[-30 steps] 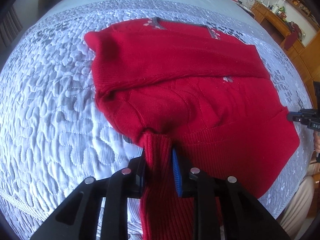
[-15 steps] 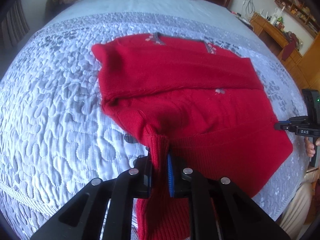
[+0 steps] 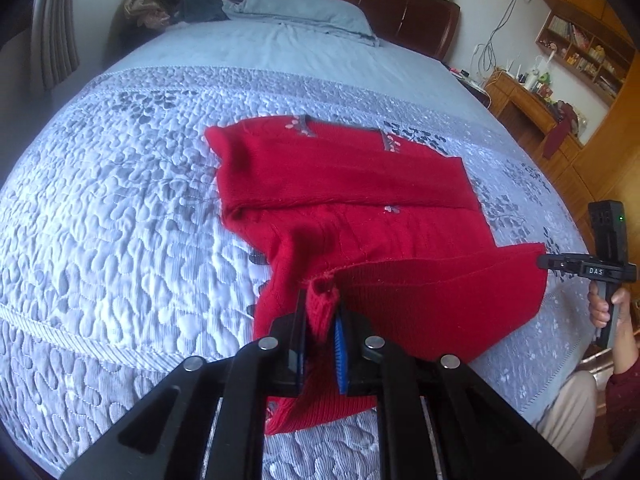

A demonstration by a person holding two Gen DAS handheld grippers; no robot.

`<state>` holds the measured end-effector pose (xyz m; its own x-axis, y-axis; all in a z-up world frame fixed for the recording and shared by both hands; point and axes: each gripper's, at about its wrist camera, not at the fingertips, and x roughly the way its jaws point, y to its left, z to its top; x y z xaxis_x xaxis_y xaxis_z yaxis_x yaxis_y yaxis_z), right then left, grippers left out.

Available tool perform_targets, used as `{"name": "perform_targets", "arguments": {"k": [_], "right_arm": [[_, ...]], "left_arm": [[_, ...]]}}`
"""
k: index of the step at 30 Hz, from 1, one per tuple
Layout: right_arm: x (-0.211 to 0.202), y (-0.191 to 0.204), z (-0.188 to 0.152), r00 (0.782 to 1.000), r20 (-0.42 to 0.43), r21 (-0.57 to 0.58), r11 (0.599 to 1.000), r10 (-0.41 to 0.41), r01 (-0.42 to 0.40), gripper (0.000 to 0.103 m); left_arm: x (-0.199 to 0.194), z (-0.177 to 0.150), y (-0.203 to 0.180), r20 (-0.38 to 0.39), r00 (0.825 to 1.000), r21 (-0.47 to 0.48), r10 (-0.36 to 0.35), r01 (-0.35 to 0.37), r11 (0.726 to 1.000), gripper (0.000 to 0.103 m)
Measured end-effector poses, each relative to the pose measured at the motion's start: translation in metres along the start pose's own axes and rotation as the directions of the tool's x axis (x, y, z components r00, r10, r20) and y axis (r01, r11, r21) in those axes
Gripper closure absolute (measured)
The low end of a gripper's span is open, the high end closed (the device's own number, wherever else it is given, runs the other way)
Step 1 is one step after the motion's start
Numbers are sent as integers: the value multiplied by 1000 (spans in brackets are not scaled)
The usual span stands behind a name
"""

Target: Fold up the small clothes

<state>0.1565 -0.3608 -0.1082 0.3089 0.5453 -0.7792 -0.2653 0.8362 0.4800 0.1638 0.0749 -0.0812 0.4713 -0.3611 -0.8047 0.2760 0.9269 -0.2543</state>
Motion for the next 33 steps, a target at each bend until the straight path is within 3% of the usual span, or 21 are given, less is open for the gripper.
{"name": "perform_targets", "arguments": {"k": [5, 12, 14, 16, 21, 23, 27, 30, 31, 32, 33], "right_arm": [[-6, -3, 14, 1000, 5, 14, 1000, -26, 26, 97], [-9, -10, 94, 995, 30, 14, 995, -97, 96, 97], [-6, -14, 117, 993, 33, 18, 993, -114, 113, 97], [7, -21, 137, 987, 3, 21, 987, -161, 161, 97], [45, -36, 127, 981, -84, 32, 983, -177, 180, 97], [53, -38, 115, 981, -97, 37, 985, -166, 170, 97], [61, -41, 101, 982, -110, 43, 986, -156, 162, 97], [62, -41, 101, 982, -105, 47, 986, -155, 161, 97], [62, -41, 101, 983, -104, 51, 986, -152, 157, 97], [61, -41, 100, 983, -102, 51, 986, -151, 156, 97], [61, -41, 99, 983, -100, 48, 986, -153, 158, 97]], "left_arm": [[4, 31, 8, 23, 1000, -43, 8, -7, 999, 97], [25, 136, 36, 109, 992, -142, 57, -41, 989, 102], [46, 166, 45, 86, 995, -148, 60, -47, 988, 102], [67, 176, 51, 33, 999, -167, 40, -34, 985, 102], [122, 142, 40, -168, 986, -91, -2, -13, 996, 92], [135, 121, 28, -223, 974, -27, 34, -41, 999, 65], [147, 94, 9, -265, 960, 79, 91, -73, 994, 58], [157, 86, 4, -280, 953, 111, 116, -88, 990, 63], [161, 86, 6, -293, 951, 92, 95, -71, 993, 84], [164, 85, 8, -303, 950, 68, 73, -55, 996, 92], [165, 84, 9, -302, 952, 44, 55, -44, 998, 93]]}}
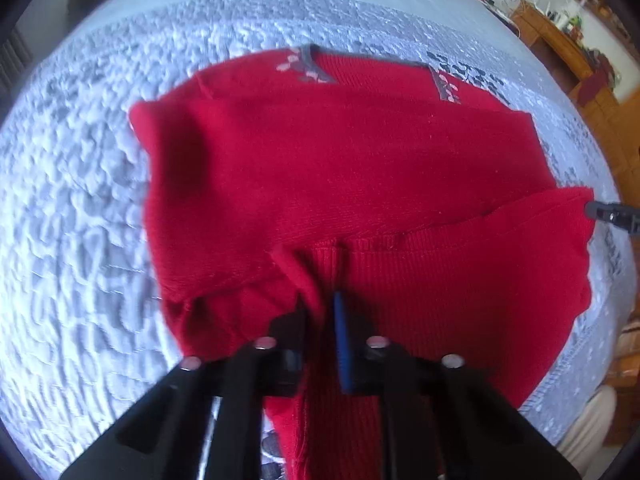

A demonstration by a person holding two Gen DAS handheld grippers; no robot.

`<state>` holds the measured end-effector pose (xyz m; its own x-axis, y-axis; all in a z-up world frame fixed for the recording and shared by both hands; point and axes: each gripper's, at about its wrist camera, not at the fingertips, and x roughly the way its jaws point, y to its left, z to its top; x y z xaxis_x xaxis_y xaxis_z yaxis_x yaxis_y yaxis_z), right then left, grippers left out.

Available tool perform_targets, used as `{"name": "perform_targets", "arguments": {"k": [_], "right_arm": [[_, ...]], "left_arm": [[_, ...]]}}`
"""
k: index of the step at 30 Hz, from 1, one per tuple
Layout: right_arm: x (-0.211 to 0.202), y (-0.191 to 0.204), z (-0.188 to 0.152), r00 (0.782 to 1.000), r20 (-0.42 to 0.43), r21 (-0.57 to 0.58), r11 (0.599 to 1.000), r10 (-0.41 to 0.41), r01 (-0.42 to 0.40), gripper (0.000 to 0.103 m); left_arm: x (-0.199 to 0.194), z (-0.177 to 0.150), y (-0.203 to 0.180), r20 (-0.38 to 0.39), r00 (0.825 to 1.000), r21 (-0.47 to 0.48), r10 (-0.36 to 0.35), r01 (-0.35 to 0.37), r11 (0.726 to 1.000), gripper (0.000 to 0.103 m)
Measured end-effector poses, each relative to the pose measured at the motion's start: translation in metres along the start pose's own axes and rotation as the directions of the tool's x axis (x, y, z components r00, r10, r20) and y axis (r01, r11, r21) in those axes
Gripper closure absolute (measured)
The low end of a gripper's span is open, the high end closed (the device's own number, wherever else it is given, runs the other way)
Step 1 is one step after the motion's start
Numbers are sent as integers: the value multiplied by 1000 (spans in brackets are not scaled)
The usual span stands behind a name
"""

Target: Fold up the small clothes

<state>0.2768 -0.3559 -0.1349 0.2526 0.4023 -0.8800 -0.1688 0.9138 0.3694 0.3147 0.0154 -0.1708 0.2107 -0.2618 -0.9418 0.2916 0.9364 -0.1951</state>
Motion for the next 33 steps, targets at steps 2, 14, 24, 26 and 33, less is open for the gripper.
{"name": "perform_targets", "arguments": {"k": [2, 14, 24, 26, 33], "right_arm": [[-1, 1, -2, 1000, 2, -5, 1000, -3, 3, 97], [-50, -6, 14, 991, 130, 21, 999, 40, -43, 97], [-15, -40, 131, 990, 137, 119, 993, -41, 25, 97], [10, -48, 148, 993, 106, 140, 989, -55, 40, 97], [93, -78, 160, 989, -19, 201, 968, -147, 148, 93]], "left_arm": [[-3, -2, 0, 13, 1000, -15, -9, 9, 1000, 95], [-91, 31, 10, 308, 951, -110, -32, 69, 992, 95], [-37, 156, 29, 302, 945, -158, 122, -77, 984, 95], [-5, 169, 36, 237, 958, -171, 159, -120, 978, 95], [58, 161, 40, 156, 947, -128, 280, -261, 957, 93]]}}
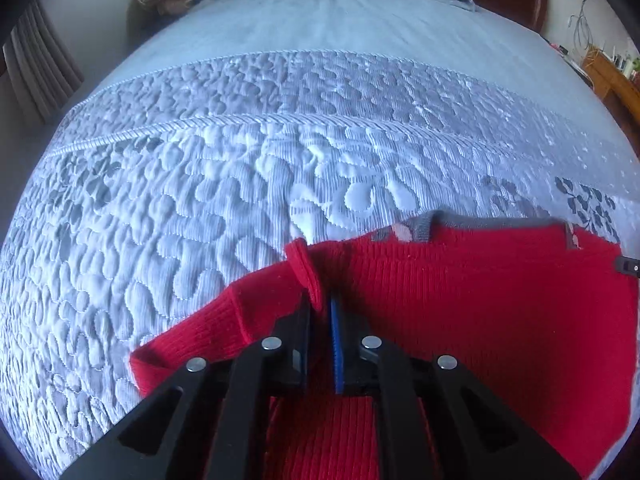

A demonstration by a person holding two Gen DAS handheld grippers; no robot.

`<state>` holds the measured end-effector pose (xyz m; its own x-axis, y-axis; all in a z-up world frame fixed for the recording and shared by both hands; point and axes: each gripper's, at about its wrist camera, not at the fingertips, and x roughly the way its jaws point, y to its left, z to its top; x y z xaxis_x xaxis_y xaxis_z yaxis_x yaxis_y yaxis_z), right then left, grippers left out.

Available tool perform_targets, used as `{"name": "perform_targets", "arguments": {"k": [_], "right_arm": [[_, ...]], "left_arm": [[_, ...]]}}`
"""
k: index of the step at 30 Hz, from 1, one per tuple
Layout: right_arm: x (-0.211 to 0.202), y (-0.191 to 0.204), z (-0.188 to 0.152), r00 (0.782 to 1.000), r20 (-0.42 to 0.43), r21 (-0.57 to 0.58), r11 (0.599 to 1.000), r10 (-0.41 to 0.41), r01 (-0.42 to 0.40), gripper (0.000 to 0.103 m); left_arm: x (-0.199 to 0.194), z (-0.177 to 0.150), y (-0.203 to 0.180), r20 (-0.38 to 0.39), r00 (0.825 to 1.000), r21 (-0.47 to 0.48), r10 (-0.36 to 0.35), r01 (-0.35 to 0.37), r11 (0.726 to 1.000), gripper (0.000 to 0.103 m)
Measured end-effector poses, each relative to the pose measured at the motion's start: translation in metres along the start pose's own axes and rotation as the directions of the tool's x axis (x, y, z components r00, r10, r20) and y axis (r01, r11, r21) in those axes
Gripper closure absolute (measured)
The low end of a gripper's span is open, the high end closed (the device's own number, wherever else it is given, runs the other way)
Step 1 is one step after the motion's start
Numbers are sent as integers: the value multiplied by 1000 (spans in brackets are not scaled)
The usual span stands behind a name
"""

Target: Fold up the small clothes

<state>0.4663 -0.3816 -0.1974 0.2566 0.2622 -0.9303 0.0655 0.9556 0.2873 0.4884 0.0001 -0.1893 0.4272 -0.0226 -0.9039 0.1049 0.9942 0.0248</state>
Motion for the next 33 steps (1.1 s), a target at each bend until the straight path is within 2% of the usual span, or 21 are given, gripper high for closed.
{"name": "perform_targets", "arguments": {"k": [1, 2, 3, 5, 6, 9, 11, 14, 18, 20, 22, 24, 25, 26, 27, 28, 31, 33], "right_arm": [[2, -3, -1, 1000, 2, 3, 1000, -6, 6, 85], [1, -5, -3, 1000, 11, 11, 1000, -2, 2, 71], [-4, -10, -5, 1000, 24, 28, 1000, 1, -2, 66], [-19, -16, -13, 998, 58, 38, 999, 7, -9, 64], [-31, -18, -19, 997, 71, 33, 999, 18, -21, 64], [-65, -20, -50, 996, 57, 0, 998, 63, -63, 62], [-84, -19, -86, 997, 15, -53, 996, 77, -76, 51], [-97, -14, -140, 995, -47, -107, 990, 88, -92, 49], [-84, -13, -189, 981, -132, -72, 986, 141, -152, 49], [-80, -13, -200, 982, -133, -65, 988, 132, -142, 53], [-77, -13, -201, 977, -123, -31, 983, 176, -181, 56], [-73, -8, -197, 973, -124, -39, 979, 196, -202, 57], [-69, -5, -196, 974, -131, -53, 980, 183, -191, 61], [-65, 0, -194, 976, -143, -72, 982, 165, -177, 73], [-58, 6, -192, 975, -159, -85, 982, 152, -167, 82], [-56, 9, -193, 975, -172, -90, 983, 141, -158, 99], [-67, 11, -197, 977, -172, -129, 980, 127, -150, 100], [-86, 10, -200, 983, -134, -162, 976, 123, -144, 100]], "left_arm": [[-1, -1, -1, 2, 1000, 12, 6, -6, 1000, 89], [-4, -2, -1, 1, 1000, 23, 14, -14, 1000, 85], [-10, -4, 0, 0, 1000, 30, 13, -13, 999, 81], [-30, -13, 5, 1, 1000, 24, 2, -2, 1000, 62], [-42, -20, 11, -9, 1000, 14, 6, -5, 1000, 60], [-78, -53, 28, -41, 998, 2, -57, 57, 998, 53], [-103, -86, 35, -56, 996, 21, -69, 71, 997, 46], [-121, -124, 38, -85, 990, 37, -108, 112, 993, 45], [-122, -164, 33, -128, 980, 27, -152, 157, 987, 45], [-117, -172, 29, -137, 979, 16, -154, 157, 987, 45], [-110, -172, 28, -134, 976, 4, -174, 176, 984, 45], [-105, -170, 26, -136, 974, -8, -181, 181, 983, 53], [-102, -168, 26, -138, 972, -16, -191, 191, 981, 65], [-99, -165, 26, -137, 968, -28, -210, 208, 978, 78], [-97, -164, 26, -143, 964, -40, -226, 223, 974, 84], [-96, -163, 28, -151, 958, -62, -244, 237, 970, 89], [-103, -164, 33, -156, 950, -94, -271, 259, 961, 92], [-115, -164, 37, -137, 956, -70, -259, 251, 965, 92]]}}
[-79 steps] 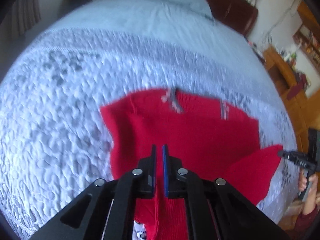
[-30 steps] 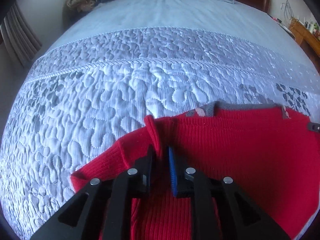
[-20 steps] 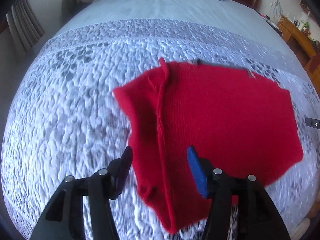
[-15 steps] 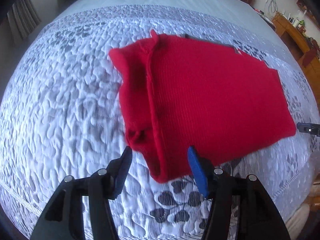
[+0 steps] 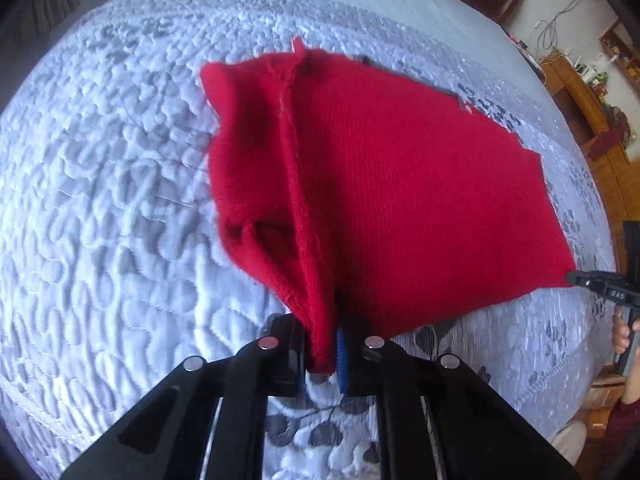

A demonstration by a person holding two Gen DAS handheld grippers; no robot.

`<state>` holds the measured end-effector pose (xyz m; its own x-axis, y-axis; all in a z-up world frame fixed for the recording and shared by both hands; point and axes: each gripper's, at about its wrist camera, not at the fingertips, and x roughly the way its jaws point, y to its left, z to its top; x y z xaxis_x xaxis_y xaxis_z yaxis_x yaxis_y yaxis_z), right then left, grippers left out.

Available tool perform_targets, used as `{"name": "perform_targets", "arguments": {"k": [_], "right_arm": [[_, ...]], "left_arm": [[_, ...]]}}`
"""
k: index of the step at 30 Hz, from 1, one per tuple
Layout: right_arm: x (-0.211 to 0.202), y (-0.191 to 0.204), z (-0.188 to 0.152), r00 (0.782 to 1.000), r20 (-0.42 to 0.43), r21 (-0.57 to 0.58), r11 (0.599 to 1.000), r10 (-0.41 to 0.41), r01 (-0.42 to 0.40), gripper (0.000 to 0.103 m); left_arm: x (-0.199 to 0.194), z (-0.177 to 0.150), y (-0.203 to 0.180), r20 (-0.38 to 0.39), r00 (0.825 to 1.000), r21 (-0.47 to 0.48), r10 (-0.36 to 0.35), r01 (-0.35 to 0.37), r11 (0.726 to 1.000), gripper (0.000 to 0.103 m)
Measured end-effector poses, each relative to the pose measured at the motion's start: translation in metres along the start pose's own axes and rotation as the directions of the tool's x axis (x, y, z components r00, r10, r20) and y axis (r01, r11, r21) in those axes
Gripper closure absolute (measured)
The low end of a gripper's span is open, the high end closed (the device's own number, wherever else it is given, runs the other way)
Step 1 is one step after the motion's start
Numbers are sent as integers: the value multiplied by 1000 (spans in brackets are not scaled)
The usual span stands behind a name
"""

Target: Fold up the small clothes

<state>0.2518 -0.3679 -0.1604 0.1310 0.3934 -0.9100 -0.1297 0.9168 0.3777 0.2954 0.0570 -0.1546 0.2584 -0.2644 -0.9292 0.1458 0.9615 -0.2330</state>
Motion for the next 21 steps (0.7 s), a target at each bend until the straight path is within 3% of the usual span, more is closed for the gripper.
{"name": "perform_targets", "arguments": {"k": [3, 7, 9, 10, 11, 13, 16, 21], "right_arm": [[-8, -9, -6, 1000, 3, -4, 1000, -23, 23, 100], [21, -16, -10, 997, -70, 1, 999, -38, 38, 100], [22, -17, -9, 998, -56, 21, 1000, -17, 18, 94], [19, -18, -9, 999, -45, 42, 999, 4, -2, 86], [15, -19, -8, 999, -32, 61, 998, 21, -19, 66], [2, -23, -8, 1000, 1, 89, 996, 27, -27, 51], [-7, -31, -6, 999, 16, 139, 989, 38, -40, 49], [17, -46, 0, 996, -40, 234, 970, 82, -71, 42]], "left_arm": [[3, -3, 11, -23, 1000, -5, 17, -17, 1000, 92], [21, -5, 10, -52, 998, 1, 25, -25, 1000, 86], [16, -3, 6, -53, 998, 1, 25, -25, 1000, 74], [13, -3, 4, -55, 998, -1, 24, -24, 1000, 56], [6, -4, 3, -51, 998, 3, 30, -30, 1000, 42], [-2, -5, 3, -34, 999, 8, 32, -32, 999, 29], [0, -1, 11, -57, 997, -50, -46, 43, 998, 25], [29, 13, 18, -92, 993, -127, -69, 57, 990, 20]]}}
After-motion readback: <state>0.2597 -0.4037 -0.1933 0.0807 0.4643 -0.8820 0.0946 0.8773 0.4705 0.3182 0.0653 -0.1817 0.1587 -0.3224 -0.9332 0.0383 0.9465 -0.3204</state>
